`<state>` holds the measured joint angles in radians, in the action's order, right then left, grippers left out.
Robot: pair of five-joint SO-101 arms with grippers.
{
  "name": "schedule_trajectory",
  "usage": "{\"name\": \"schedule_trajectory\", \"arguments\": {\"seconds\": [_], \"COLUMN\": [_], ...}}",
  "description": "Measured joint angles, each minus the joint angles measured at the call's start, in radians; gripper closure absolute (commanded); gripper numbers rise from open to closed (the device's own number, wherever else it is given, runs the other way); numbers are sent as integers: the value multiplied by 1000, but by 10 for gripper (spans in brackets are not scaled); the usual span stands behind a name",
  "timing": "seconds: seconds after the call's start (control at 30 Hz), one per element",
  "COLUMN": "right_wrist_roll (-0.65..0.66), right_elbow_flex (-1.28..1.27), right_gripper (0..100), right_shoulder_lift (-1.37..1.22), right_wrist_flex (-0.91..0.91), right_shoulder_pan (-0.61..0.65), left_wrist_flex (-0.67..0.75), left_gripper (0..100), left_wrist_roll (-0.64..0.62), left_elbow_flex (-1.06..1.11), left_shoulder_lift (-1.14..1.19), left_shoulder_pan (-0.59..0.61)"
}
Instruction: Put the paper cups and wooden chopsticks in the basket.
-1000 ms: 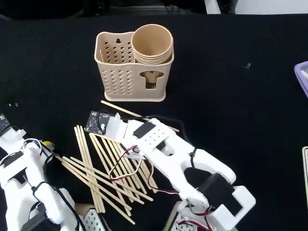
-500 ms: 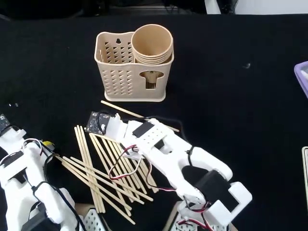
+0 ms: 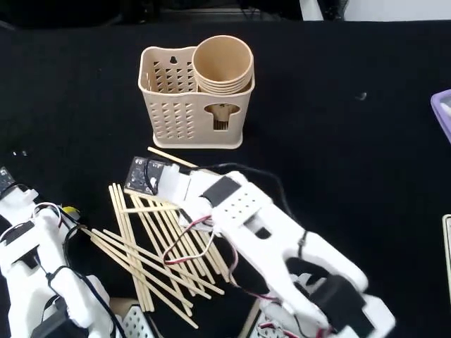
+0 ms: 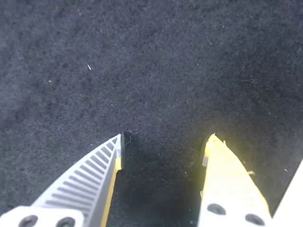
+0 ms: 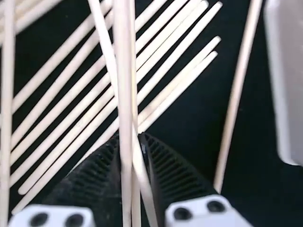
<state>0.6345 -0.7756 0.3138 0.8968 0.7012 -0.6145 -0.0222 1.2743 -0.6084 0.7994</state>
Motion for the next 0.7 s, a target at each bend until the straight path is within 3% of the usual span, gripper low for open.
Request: {"name": "schedule_trajectory", "arguments": {"seconds": [0.4,0.6,0.7], "right_wrist_roll": [34,5,-12], "right_elbow_flex": [-106,-83,-46], "right_gripper": [980,832,848], "right_shoulder_lift": [-46,-181,-218], "right_wrist_flex": [-60,-77,-77], "right_shoulder_pan": [-57,-61,-64], "left_wrist_flex": [0,0,0], "left_gripper": [722,722,722], "left_wrist_roll": [0,0,0], "left_elbow_flex": [0,0,0], "left_shoulder_lift": [0,0,0], "left_shoulder_pan": [0,0,0]}}
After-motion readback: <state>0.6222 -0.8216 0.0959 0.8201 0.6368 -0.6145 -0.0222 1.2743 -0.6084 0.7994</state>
